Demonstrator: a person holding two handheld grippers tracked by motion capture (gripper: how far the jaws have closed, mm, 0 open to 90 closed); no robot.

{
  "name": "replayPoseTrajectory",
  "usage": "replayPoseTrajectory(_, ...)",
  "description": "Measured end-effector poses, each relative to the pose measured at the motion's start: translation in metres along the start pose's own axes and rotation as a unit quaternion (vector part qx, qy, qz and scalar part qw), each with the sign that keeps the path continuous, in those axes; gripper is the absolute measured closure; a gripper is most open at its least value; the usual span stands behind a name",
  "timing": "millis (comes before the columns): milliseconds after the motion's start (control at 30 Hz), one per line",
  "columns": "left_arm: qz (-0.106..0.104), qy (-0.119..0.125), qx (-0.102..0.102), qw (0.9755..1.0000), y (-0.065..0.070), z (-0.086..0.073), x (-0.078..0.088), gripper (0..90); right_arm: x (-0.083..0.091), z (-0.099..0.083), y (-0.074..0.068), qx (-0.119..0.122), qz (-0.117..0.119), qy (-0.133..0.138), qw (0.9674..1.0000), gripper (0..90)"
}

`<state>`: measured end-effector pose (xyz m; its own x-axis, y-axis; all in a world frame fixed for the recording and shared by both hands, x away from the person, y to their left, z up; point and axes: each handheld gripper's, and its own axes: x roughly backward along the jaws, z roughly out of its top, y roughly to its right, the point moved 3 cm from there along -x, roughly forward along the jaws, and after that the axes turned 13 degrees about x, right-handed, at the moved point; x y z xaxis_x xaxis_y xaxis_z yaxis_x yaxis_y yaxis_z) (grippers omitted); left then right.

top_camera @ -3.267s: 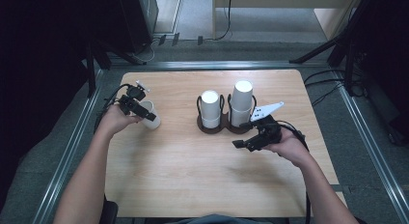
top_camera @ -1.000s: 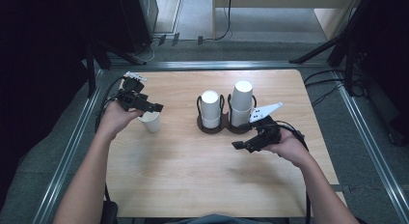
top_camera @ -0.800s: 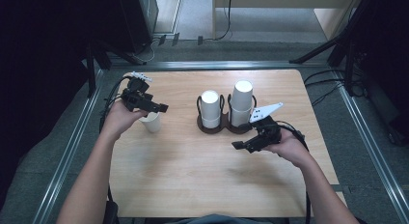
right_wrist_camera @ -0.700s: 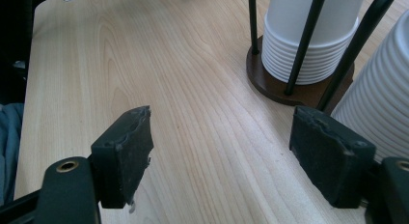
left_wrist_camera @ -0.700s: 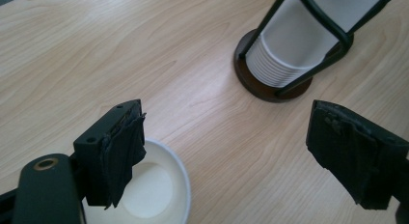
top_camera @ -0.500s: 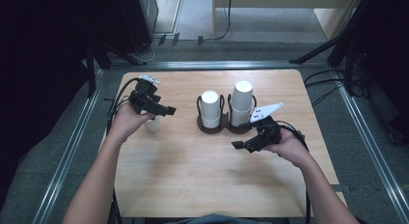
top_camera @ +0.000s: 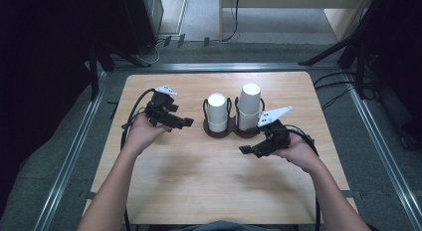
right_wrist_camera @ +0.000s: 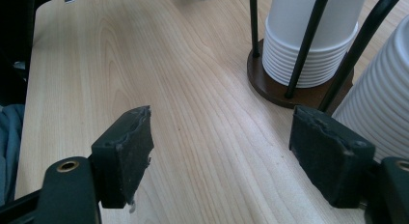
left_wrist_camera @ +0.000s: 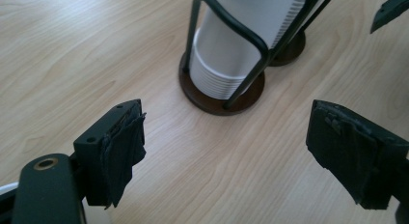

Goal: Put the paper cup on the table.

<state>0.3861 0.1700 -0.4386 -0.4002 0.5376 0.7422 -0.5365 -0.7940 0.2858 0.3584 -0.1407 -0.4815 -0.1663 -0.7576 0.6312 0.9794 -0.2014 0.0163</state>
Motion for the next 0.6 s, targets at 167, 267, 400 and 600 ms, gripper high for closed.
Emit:
replayPoseTrajectory(167, -0.002, 0.001, -0.009, 1.0000, 0.008, -0.003, -0.003, 13.7, 0.000, 0.000, -0.001, -0.003, 0.003, -0.001, 1.0000, 23.5)
replayPoseTrajectory(267, -0.007, 0.001, -0.007, 0.9999, 0.010, -0.005, -0.005, 13.7, 0.000, 0.000, -0.001, -0.001, 0.003, -0.001, 1.0000, 23.5)
replayPoseTrajectory(400, -0.013, 0.004, -0.008, 0.9999, 0.014, -0.008, -0.007, 13.7, 0.000, 0.000, -0.001, -0.002, 0.002, -0.002, 1.0000, 23.4)
replayPoseTrajectory(600, -0.021, 0.002, -0.015, 0.9997, 0.022, -0.013, -0.015, 13.7, 0.000, 0.000, -0.001, -0.001, 0.000, -0.003, 1.0000, 23.5)
